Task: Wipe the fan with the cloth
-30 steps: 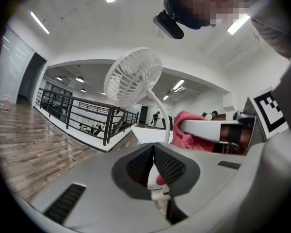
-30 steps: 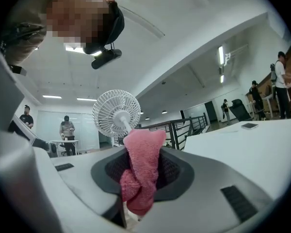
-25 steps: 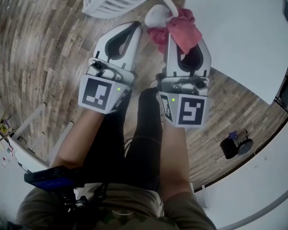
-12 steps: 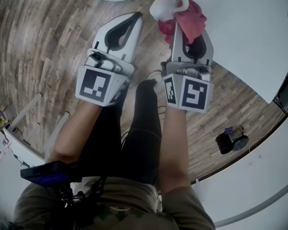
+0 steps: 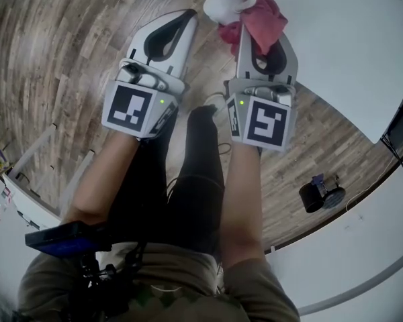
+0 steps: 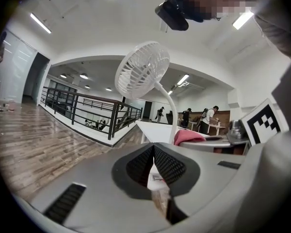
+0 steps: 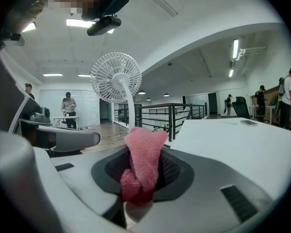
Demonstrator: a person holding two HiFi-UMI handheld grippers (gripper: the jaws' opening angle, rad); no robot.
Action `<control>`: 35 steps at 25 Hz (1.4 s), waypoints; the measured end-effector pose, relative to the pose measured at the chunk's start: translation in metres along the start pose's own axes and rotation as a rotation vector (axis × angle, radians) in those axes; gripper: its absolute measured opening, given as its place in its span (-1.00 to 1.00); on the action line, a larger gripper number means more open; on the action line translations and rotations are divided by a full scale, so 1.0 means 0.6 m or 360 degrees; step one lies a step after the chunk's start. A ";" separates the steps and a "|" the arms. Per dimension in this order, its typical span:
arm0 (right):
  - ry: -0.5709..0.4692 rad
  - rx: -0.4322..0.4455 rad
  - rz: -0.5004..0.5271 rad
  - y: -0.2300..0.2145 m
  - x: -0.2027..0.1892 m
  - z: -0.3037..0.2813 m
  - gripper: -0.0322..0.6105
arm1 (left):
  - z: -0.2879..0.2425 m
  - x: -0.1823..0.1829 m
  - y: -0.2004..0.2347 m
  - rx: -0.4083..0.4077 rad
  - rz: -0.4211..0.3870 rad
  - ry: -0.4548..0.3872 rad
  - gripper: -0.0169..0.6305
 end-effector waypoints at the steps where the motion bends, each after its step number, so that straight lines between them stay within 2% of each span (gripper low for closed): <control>1: 0.0007 0.0002 0.0018 -0.001 0.000 0.001 -0.52 | -0.001 0.000 0.000 -0.0006 0.0014 0.0004 -0.87; 10: 0.0150 -0.0018 0.0060 -0.024 -0.004 0.024 -0.52 | -0.001 -0.012 0.000 -0.0010 -0.0027 -0.0014 -0.87; 16: 0.0293 -0.0081 0.0087 -0.047 -0.024 0.051 -0.52 | -0.001 -0.014 -0.013 -0.0036 -0.0036 -0.0005 -0.87; 19: 0.0165 -0.0126 0.0022 -0.065 -0.010 0.059 -0.53 | 0.004 -0.015 -0.015 -0.0036 -0.0033 0.0000 -0.87; 21: 0.0023 -0.0163 -0.0091 -0.073 0.019 0.064 -0.53 | 0.008 -0.016 -0.019 -0.0033 -0.0017 0.0004 -0.87; 24: -0.0212 -0.0144 -0.0222 -0.062 0.074 0.053 -0.53 | 0.012 -0.018 -0.012 -0.0026 0.0007 0.0000 -0.87; 27: -0.0347 -0.0129 -0.0364 -0.042 0.101 0.037 -0.53 | 0.019 -0.019 -0.001 -0.0005 0.0018 0.0001 -0.87; 29: -0.0364 -0.0139 -0.0443 -0.031 0.102 0.030 -0.54 | 0.021 -0.020 0.003 0.0001 0.0044 -0.0001 -0.87; 31: -0.0340 -0.0127 -0.0441 -0.020 0.093 0.017 -0.54 | 0.020 -0.017 0.008 0.0012 0.0061 -0.0010 -0.87; 35: -0.0183 -0.0093 -0.0434 -0.006 0.033 -0.003 -0.54 | 0.021 -0.009 0.015 0.0016 0.0069 -0.0027 -0.87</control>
Point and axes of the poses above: the fingertips, and each gripper's own axes: z backward along the fingers, y to its left, x out of its top, the point moved 5 cm from there along z, backward along the fingers, and after that the axes turned 9 degrees about -y, right-handed, at the moved point
